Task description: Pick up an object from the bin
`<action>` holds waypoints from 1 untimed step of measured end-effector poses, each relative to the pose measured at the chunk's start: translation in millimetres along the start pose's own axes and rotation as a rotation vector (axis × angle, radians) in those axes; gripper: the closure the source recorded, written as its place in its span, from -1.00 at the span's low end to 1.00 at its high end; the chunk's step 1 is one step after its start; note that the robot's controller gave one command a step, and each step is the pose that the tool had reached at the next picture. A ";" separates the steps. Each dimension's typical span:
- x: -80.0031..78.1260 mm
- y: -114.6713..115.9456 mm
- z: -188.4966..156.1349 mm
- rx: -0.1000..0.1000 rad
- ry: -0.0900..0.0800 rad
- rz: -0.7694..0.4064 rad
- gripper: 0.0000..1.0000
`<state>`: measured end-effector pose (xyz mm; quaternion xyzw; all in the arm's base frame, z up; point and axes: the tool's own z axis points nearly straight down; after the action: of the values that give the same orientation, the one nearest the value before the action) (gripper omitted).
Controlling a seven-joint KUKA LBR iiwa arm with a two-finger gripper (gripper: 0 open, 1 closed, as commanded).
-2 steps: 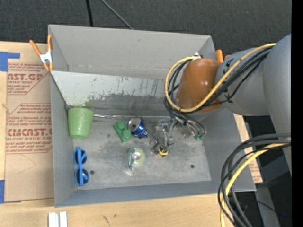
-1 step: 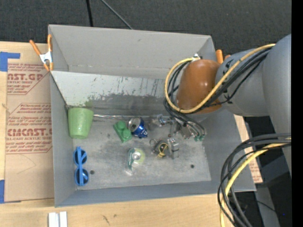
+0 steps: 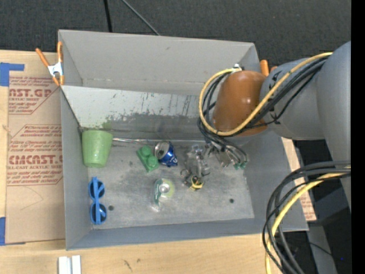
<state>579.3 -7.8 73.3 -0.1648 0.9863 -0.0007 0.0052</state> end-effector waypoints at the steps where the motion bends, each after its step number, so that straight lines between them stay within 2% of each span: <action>1: 1.3 1.0 2.1 -0.002 0.004 0.000 -1.00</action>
Offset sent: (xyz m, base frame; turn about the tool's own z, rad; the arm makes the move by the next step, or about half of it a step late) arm 0.0000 0.0000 0.0000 0.0000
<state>577.8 -7.3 71.2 -0.1650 0.9863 0.0000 0.0032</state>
